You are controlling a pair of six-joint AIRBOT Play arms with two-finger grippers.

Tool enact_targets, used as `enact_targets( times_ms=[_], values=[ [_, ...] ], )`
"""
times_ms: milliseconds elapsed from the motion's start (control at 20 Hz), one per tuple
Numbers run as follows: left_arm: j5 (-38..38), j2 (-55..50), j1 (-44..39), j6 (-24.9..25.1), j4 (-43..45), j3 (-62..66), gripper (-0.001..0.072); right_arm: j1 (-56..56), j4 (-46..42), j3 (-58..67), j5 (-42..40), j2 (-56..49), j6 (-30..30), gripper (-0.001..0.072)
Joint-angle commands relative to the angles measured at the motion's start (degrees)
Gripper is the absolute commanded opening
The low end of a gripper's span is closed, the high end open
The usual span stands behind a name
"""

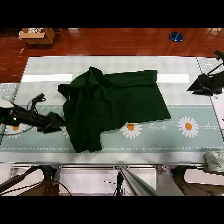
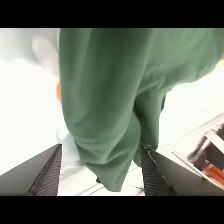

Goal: Fold the shirts.

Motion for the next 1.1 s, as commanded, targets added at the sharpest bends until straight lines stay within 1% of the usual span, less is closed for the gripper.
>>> enact_targets(
  times_ms=[0, 150, 300, 350, 400, 450, 550, 650, 700, 850, 1050],
  values=[
    [4.79, 1.66, 0.72, 1.29, -1.53, -7.63, 0.0592, -1.20, 3.32, -7.82, -3.39, 2.27, -2.19, 0.0479],
    [8.48, 1.57, 0.22, 1.77, -4.48, -8.98, 0.0591, -1.18, 5.11, -10.45, -4.87, 2.27, -3.02, 0.0482],
    [14.93, 1.55, -3.96, 1.62, -7.13, -9.01, 0.0589, -1.18, 6.75, -11.02, -5.79, 2.29, -3.02, 0.0481],
    [17.07, 1.53, -6.08, 1.03, -7.98, -9.01, 0.0492, -1.18, 7.32, -11.02, -5.86, 2.29, -3.02, 0.0481],
    [17.97, 1.55, -8.02, 1.11, -8.79, -8.98, 0.0191, -1.18, 7.72, -11.02, -5.84, 2.29, -2.97, 0.0481],
    [18.03, 1.55, -9.73, 1.77, -8.96, -8.96, 0.0030, -1.18, 7.76, -11.02, -5.79, 2.29, -2.95, 0.0482],
    [16.59, 1.55, -11.06, 3.02, -8.90, -8.98, 0.0029, -1.20, 6.69, -11.02, -5.31, 2.29, -2.99, 0.0481],
    [13.99, 1.60, -10.64, 3.06, -8.90, -8.96, 0.0028, -1.36, 2.01, -12.11, -4.39, 2.29, -3.04, 0.0483],
    [12.79, 1.60, -10.21, 3.06, -8.90, -8.96, 0.0029, -1.97, 1.79, -13.99, -4.96, 2.27, -2.99, 0.0484],
    [11.08, 1.62, -9.57, 3.67, -8.96, -8.96, 0.0029, -3.85, 7.78, -21.42, -10.58, 2.27, -3.41, 0.0486],
    [10.25, 1.62, -9.51, 3.65, -8.94, -8.96, 0.0029, -3.52, 11.08, -28.70, -18.01, 2.27, -4.90, 0.0485]
  ],
)
